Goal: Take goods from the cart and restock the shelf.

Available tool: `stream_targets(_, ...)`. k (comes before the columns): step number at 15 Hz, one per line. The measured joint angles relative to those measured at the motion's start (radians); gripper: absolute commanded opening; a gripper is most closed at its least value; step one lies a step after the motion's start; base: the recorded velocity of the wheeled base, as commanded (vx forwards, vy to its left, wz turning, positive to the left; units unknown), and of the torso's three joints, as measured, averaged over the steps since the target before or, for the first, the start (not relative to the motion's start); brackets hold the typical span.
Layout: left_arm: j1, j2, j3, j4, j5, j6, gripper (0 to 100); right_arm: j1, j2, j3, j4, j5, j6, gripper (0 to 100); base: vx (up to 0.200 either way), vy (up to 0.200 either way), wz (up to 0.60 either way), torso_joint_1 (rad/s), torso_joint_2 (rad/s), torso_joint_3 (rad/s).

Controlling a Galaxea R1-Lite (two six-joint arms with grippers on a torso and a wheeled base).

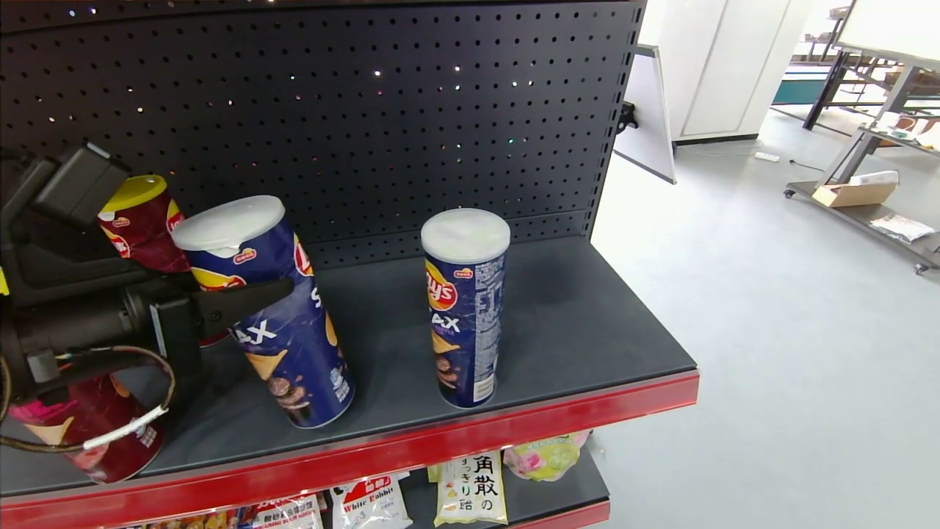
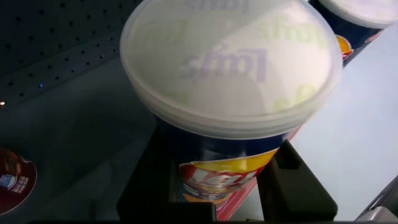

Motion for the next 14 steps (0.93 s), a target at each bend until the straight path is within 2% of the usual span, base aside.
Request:
stream_targets(2, -0.001, 0.044, -0.003, -0.068, 0.0, 0.003, 0, 0.0, -0.002, 0.0, 0.0, 0.0, 0.0, 100, 0.0, 0.0, 0.0, 0.0, 0.0, 0.0)
stream_targets(4, -0.003, 0.111, -0.006, -0.213, -0.002, 0.017, 0, 0.0, -0.003, 0.0, 0.0, 0.0, 0.0, 100, 0.0, 0.0, 0.0, 0.0, 0.0, 0.0)
stream_targets(6, -0.018, 0.173, -0.03, -0.266, -0.001, 0.027, 0, 0.0, -0.003, 0.0, 0.0, 0.0, 0.0, 100, 0.0, 0.0, 0.0, 0.0, 0.0, 0.0)
stream_targets(10, -0.048, 0.274, -0.131, -0.28, 0.003, 0.03, 0, 0.0, -0.004, 0.0, 0.0, 0.0, 0.0, 100, 0.0, 0.0, 0.0, 0.0, 0.0, 0.0)
stream_targets(14, -0.068, 0.383, -0.275, -0.28, 0.01, 0.038, 0, 0.0, -0.004, 0.0, 0.0, 0.0, 0.0, 100, 0.0, 0.0, 0.0, 0.0, 0.0, 0.0)
